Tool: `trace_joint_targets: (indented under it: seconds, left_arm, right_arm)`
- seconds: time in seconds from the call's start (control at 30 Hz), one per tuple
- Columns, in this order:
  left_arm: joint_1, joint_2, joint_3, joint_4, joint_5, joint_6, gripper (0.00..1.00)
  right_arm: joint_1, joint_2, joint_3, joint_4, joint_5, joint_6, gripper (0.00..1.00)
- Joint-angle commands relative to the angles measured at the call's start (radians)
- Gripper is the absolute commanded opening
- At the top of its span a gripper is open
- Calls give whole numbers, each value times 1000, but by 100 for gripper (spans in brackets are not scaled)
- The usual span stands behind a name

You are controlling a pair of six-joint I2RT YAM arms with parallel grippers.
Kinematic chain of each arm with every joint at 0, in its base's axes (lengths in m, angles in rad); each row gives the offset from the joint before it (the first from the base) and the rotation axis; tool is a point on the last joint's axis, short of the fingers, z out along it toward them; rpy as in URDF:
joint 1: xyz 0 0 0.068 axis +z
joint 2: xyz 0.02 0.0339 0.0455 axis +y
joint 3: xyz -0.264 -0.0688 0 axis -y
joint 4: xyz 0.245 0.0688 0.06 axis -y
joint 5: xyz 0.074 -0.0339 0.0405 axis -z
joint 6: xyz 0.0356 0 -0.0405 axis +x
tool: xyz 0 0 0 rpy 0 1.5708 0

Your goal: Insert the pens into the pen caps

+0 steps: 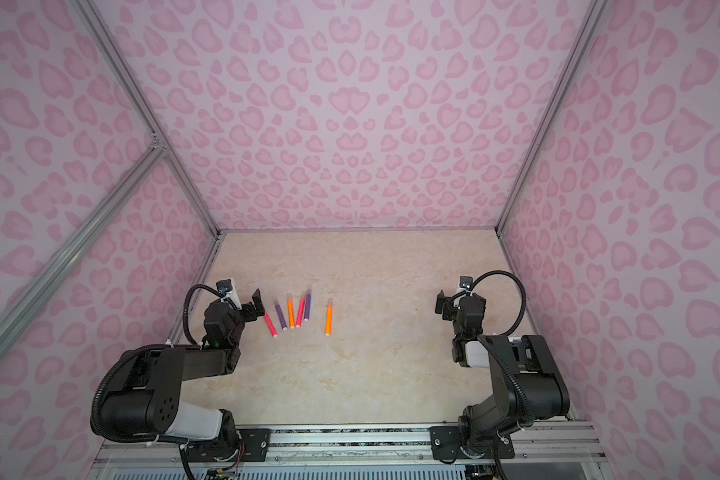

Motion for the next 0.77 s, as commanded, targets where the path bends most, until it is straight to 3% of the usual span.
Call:
trace_joint_targets:
  seconds: [0.0,0.1,0.73]
  left_arm:
    - [-9,3,8,13,-12,8,98]
    - [-10,3,9,13,-12,8,98]
    - [-13,5,15,2,-11,12,98]
  right_arm:
    - [30,-1,-17,70,85,-26,99]
    - [46,8,-16,82,134,-17,99]
    - [24,1,1,38,99,-6,99]
